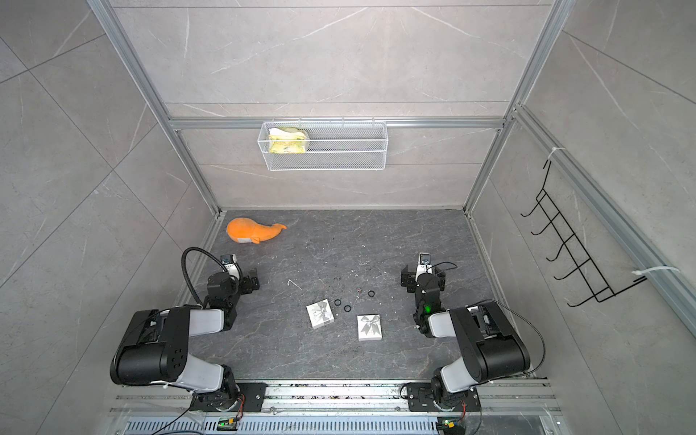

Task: Take the rings out of the lift-off lid box
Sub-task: Reset both arms

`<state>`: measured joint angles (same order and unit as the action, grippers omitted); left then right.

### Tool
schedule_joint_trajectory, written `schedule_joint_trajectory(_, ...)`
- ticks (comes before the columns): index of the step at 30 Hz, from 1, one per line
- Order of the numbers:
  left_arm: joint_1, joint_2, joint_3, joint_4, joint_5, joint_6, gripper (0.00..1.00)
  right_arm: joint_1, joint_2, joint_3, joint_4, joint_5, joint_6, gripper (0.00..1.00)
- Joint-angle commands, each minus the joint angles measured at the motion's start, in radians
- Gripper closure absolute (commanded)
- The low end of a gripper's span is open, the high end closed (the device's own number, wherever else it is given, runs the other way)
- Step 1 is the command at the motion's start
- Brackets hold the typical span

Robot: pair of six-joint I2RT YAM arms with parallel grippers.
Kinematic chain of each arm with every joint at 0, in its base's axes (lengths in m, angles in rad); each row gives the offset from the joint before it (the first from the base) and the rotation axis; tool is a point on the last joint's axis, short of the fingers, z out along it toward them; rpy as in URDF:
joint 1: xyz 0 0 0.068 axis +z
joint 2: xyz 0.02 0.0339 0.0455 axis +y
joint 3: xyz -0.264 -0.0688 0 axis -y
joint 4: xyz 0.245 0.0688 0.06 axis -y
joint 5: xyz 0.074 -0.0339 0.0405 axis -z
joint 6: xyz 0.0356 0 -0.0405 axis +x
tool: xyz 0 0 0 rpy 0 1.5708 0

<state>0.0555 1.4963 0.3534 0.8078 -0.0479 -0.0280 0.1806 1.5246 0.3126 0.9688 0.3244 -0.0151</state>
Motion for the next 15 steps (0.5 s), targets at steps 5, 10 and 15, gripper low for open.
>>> schedule_joint_trajectory(5, 0.005, 0.004, 0.022, 0.006, 0.026, 0.023, 0.00, -0.004, 0.003, 0.016, -0.012, -0.008, 0.018, 0.01)
schedule_joint_trajectory(10, 0.009, 0.003, -0.010, 0.063, -0.076, -0.020, 0.00, -0.004, 0.003, 0.016, -0.012, -0.008, 0.018, 0.01)
schedule_joint_trajectory(15, 0.009, 0.004, 0.013, 0.021, 0.020, 0.017, 0.00, -0.005, 0.003, 0.016, -0.012, -0.007, 0.017, 0.01)
